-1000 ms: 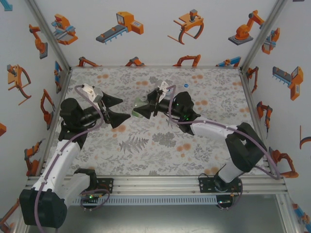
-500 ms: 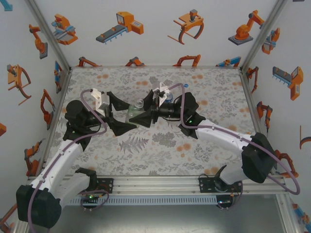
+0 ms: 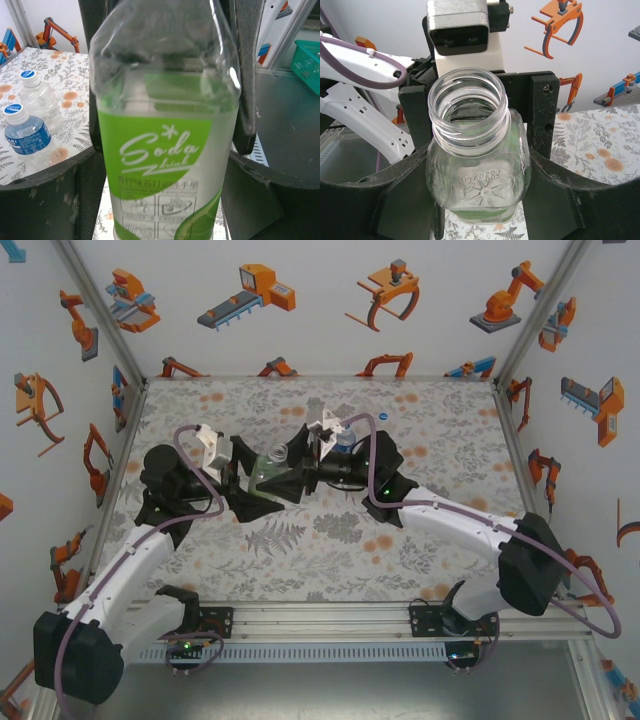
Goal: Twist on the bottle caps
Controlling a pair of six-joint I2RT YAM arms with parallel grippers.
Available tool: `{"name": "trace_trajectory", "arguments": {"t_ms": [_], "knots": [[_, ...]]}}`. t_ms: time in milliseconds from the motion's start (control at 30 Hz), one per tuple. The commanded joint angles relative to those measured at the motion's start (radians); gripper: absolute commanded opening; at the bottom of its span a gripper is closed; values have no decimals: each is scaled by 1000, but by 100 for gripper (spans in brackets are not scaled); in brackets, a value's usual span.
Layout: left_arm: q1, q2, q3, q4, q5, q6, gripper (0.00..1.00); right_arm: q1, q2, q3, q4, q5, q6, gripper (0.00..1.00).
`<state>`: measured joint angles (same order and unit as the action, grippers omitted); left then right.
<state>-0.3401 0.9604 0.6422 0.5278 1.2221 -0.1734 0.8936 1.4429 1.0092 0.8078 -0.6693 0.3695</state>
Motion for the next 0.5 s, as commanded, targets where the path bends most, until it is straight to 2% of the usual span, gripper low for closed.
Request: {"name": "trace_trajectory", "arguments": {"t_ms": [0, 300, 367, 467], "knots": [[-6, -7, 26, 28, 30, -15, 71, 20, 10, 32, 28, 21, -9, 11], [-7, -15, 36, -19, 28, 12, 55, 28, 6, 25, 31, 40, -12, 12], [-6, -14, 39, -29, 28, 18, 51, 28, 1, 23, 30, 45, -11, 20], [-6, -16, 44, -52, 23, 35, 44, 28, -16, 14, 23, 61, -19, 44]]}}
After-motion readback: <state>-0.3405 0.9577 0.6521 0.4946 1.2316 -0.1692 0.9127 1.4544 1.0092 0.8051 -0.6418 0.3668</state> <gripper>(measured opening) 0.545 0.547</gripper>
